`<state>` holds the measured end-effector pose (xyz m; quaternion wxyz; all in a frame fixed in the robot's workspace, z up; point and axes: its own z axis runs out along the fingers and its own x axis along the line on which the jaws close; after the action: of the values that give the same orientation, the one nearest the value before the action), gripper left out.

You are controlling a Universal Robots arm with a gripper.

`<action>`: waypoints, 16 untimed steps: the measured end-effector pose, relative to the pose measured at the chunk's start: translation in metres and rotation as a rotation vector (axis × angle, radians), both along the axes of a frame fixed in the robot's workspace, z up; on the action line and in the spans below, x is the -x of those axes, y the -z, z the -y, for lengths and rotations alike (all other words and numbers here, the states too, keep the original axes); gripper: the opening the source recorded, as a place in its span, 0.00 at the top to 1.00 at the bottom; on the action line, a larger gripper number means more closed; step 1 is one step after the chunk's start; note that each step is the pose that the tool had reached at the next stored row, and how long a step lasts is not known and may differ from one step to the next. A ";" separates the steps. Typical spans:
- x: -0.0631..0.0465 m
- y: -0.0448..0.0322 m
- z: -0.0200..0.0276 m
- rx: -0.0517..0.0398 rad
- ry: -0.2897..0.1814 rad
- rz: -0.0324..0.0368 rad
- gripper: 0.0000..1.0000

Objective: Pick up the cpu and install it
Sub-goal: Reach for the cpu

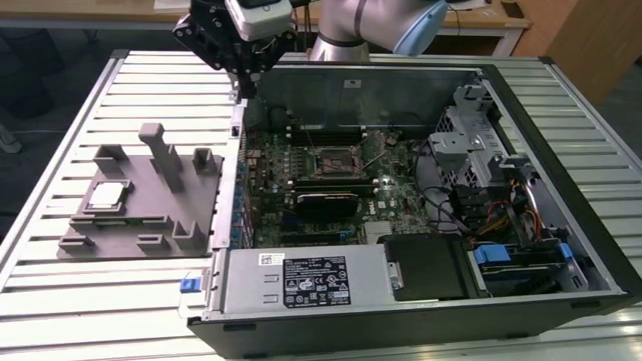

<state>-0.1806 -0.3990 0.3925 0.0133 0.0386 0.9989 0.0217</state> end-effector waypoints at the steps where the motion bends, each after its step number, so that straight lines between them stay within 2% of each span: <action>1: 0.003 0.0001 0.0000 0.0000 0.000 0.0000 0.89; 8: 0.020 0.0012 0.0000 0.0000 0.000 0.0000 0.89; 16: 0.038 0.0065 0.0000 0.0000 0.001 0.0000 0.89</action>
<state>-0.2186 -0.3990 0.3860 0.0133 0.0388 0.9989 0.0217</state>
